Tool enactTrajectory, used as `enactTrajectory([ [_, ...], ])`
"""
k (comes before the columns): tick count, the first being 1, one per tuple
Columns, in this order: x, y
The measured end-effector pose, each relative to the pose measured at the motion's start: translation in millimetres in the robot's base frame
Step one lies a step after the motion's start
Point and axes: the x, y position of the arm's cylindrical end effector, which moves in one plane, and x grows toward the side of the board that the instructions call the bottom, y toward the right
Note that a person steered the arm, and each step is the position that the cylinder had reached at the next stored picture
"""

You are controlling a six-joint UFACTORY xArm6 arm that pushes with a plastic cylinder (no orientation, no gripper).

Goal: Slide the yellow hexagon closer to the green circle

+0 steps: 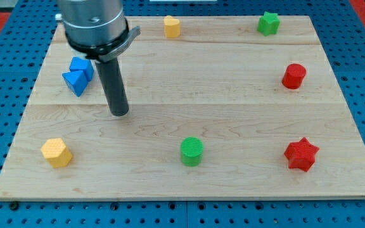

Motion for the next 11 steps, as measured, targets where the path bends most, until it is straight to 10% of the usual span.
enactTrajectory([
  [7, 57, -186],
  [11, 87, -158],
])
